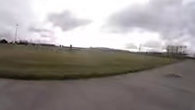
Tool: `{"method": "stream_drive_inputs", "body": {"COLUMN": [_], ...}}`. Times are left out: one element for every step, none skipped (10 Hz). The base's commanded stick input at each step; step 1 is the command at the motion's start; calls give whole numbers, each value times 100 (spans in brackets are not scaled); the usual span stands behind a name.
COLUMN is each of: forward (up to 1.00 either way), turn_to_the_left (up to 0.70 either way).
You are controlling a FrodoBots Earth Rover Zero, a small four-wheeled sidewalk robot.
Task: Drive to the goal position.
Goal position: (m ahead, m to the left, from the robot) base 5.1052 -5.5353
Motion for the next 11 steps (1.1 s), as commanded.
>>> {"method": "stream_drive_inputs", "body": {"forward": [100,100,100,100,100,100,100,100,100,100,100], "turn_to_the_left": [-39,-39,-39,-39,-38,-38,-38,-38,-38,-38,-38]}}
